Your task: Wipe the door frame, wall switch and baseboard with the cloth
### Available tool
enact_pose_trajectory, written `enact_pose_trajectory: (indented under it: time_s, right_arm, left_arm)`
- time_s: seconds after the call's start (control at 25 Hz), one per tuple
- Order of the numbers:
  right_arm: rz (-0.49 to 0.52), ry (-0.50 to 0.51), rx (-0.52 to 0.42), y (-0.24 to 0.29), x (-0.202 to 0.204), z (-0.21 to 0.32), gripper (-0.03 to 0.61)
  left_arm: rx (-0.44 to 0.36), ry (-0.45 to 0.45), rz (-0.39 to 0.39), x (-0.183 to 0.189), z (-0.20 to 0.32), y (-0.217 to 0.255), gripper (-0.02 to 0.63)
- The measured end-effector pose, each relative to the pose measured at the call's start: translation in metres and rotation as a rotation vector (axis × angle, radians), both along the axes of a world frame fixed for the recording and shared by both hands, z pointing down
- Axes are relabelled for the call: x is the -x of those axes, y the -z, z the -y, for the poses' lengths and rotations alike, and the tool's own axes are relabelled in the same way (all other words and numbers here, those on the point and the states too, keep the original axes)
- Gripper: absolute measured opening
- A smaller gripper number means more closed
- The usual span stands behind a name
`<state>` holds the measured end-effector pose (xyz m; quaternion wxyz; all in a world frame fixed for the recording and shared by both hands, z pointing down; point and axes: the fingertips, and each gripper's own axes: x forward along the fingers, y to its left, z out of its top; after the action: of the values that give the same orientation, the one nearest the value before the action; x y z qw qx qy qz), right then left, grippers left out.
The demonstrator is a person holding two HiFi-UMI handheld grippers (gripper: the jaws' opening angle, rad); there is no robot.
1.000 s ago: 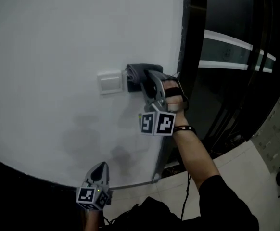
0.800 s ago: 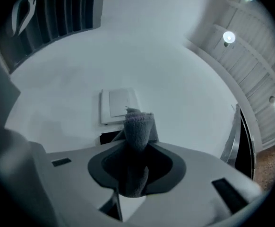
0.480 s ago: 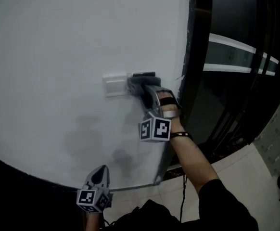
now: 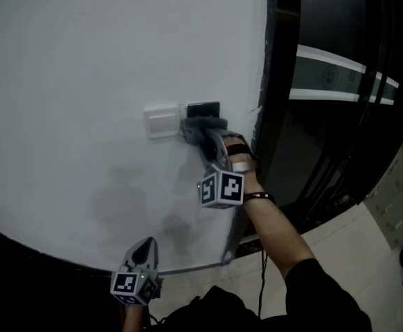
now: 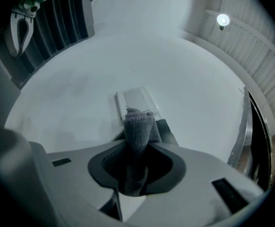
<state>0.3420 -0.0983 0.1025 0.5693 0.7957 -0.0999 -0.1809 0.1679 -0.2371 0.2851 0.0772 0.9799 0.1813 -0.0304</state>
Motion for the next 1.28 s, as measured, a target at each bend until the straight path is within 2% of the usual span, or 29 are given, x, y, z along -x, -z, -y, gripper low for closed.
enact_pose_trajectory:
  time_s: [0.24,0.44,0.64,0.84,0.96,1.28]
  right_arm:
    - [-0.003,0.026,-0.005,0.007,0.015,0.010,0.092]
    - [-0.110,0.097,-0.014,0.051,0.038,0.052,0.092]
    - [-0.220,0.046,0.011,0.079,0.038,0.083,0.092]
    - [-0.150,-0.008,0.053,0.058,0.016,0.102,0.092]
    - [-0.134,-0.003,0.039,0.046,0.015,0.102,0.092]
    - [-0.083,-0.003,0.036,0.019,0.016,0.104,0.092]
  left_arm:
    - [-0.004,-0.001,-0.002,0.002,0.003,-0.002,0.000]
    - [0.001,0.019,-0.012,0.001,0.017,0.002,0.000]
    - [0.019,0.053,-0.031,0.005,0.038,0.006,0.000]
    - [0.036,0.085,-0.044,0.009,0.059,0.005,0.000]
    - [0.036,0.090,-0.025,0.007,0.067,0.000,0.000]
    - [0.018,0.048,-0.003,0.000,0.069,-0.004,0.000]
